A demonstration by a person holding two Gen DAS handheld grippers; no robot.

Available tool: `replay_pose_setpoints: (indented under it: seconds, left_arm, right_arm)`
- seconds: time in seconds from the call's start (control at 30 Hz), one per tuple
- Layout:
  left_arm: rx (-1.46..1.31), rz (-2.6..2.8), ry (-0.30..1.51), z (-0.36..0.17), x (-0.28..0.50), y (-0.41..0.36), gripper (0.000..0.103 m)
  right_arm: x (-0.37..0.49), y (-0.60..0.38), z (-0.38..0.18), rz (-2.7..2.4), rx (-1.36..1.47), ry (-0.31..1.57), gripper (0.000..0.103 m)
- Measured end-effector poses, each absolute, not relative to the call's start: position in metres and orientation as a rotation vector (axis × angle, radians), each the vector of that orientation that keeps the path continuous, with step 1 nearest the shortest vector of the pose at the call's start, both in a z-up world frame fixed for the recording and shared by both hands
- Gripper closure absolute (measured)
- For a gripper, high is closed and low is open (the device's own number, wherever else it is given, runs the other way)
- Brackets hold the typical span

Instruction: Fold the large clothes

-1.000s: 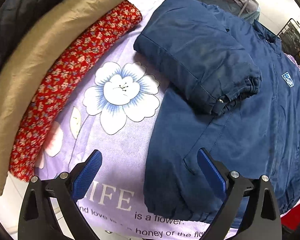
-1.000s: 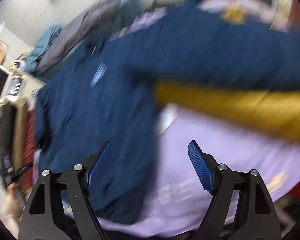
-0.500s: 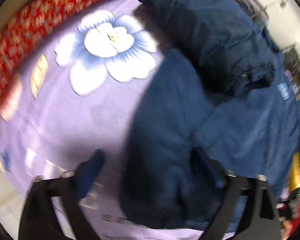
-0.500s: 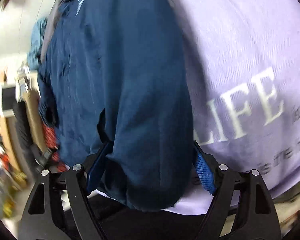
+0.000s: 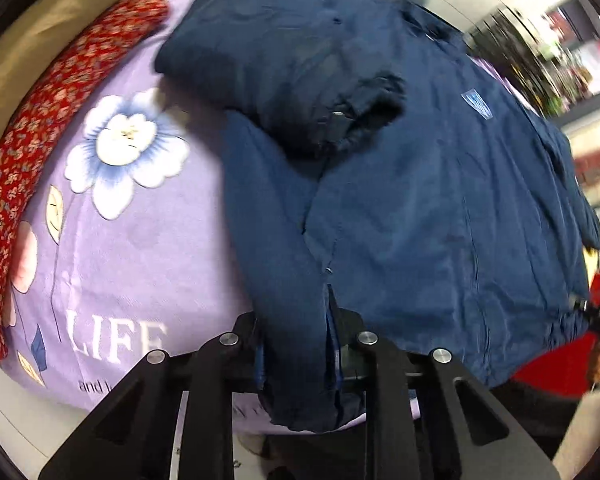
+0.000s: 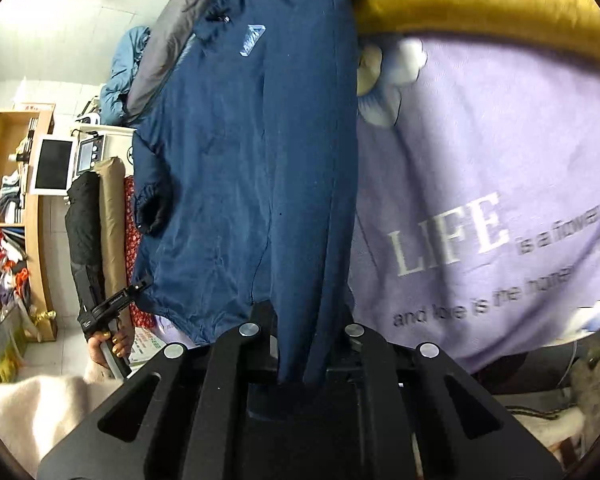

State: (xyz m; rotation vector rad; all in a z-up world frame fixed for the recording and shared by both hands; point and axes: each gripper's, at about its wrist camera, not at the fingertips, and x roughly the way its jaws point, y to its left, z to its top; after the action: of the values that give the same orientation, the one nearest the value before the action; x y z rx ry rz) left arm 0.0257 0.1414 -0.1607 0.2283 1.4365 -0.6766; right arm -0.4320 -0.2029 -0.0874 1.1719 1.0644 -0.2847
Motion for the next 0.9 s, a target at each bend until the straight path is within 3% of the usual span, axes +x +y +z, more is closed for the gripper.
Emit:
replay_pose_setpoints:
  seconds: [0.2,0.27,0.33,0.37,0.43,0.47,0.53,0.6,0.7,0.9]
  left_arm:
    - [0.38,-0.716,1.477,-0.175,-0.026,0.134,0.08]
    - [0.38,-0.632,1.51,-0.197,-0.028,0.139,0.073]
    - [0.371,-0.582,1.526,-0.208,-0.023,0.139,0.06]
    - [0.365,-0.561,1.528,-0.211,-0.018,0.139,0.056]
    - [0.397,-0.525,1.489,-0.202,-0.013,0.143,0.037]
    - [0.428,-0.512,1.455,-0.196,-0.011,0.142,0.034]
    - [0.56,-0.466,1.302,-0.17,-0.008,0.139,0.019]
    - [0.667,-0.409,1.162,-0.15,-0.006,0.137,0.01]
    - [0.75,-0.414,1.032,-0.131,-0.002,0.126,0.01]
    - [0.85,-0.539,0.959,-0.14,0.006,0.07,0.01]
  right_arm:
    - [-0.457,-0.216,-0.075,-0.345,1.091,1.157,0.092]
    - [-0.463,-0.216,-0.091,-0.388,1.044,1.236,0.092]
    - [-0.466,-0.218,-0.107,-0.422,1.05,1.277,0.088]
    - [-0.463,-0.217,-0.119,-0.472,1.04,1.318,0.083]
    - [-0.455,-0.216,-0.133,-0.552,0.991,1.405,0.071]
    - [-0.449,-0.213,-0.134,-0.579,0.959,1.422,0.066]
    - [-0.443,-0.21,-0.122,-0.662,0.847,1.442,0.057]
    - [-0.435,-0.208,-0.105,-0.719,0.753,1.436,0.043]
    - [-0.425,-0.21,-0.069,-0.831,0.569,1.39,0.031]
    - [-0.375,-0.208,-0.054,-0.698,0.584,1.329,0.025]
